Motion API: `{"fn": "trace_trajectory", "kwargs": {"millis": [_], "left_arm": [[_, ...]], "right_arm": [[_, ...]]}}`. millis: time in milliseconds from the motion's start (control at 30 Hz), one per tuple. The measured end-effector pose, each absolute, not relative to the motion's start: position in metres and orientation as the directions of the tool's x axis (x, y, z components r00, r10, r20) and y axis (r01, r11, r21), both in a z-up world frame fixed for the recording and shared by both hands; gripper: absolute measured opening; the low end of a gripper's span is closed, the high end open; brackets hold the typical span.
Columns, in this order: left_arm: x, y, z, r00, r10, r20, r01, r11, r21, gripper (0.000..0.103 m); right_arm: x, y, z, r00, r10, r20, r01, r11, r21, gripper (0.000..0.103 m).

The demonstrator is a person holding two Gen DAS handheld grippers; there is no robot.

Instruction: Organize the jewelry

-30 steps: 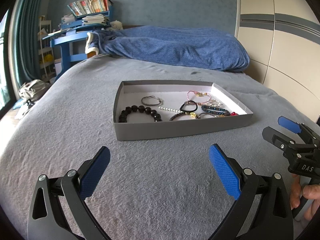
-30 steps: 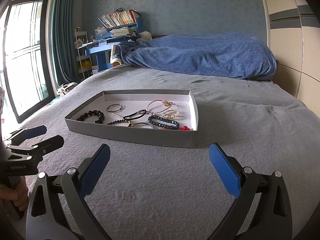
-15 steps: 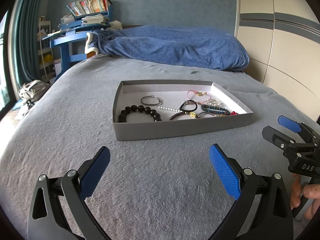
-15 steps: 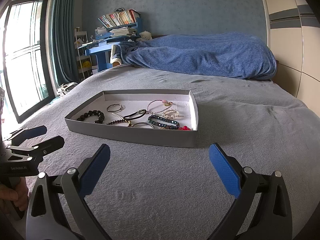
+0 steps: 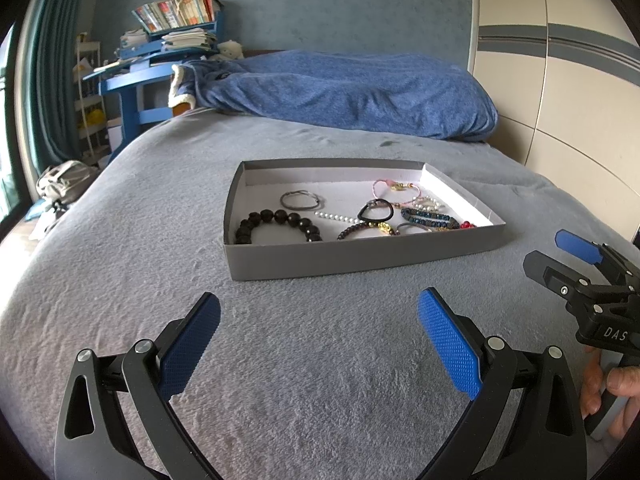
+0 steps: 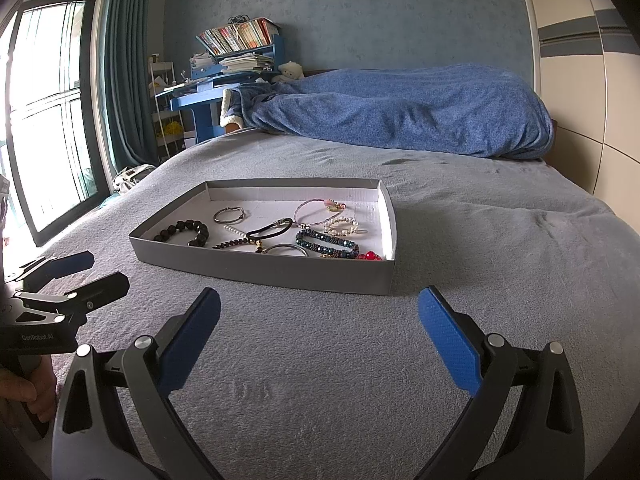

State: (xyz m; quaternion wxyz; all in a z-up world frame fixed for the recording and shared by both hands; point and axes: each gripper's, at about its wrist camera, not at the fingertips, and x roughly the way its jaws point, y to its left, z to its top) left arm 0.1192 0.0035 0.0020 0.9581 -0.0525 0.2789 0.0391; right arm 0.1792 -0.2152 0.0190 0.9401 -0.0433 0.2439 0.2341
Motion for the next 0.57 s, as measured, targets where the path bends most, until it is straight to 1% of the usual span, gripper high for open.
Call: {"fn": "trace_trajectory", "kwargs": {"millis": [567], "left_arm": [[0.1199, 0.0018, -0.0008, 0.839, 0.044, -0.542, -0.1, 0.992, -0.074, 0.098]], "right_arm": [[0.1795, -0.2152, 0.0192, 0.771, 0.419, -0.479, -0.461, 0.887, 0.033, 0.098]]}}
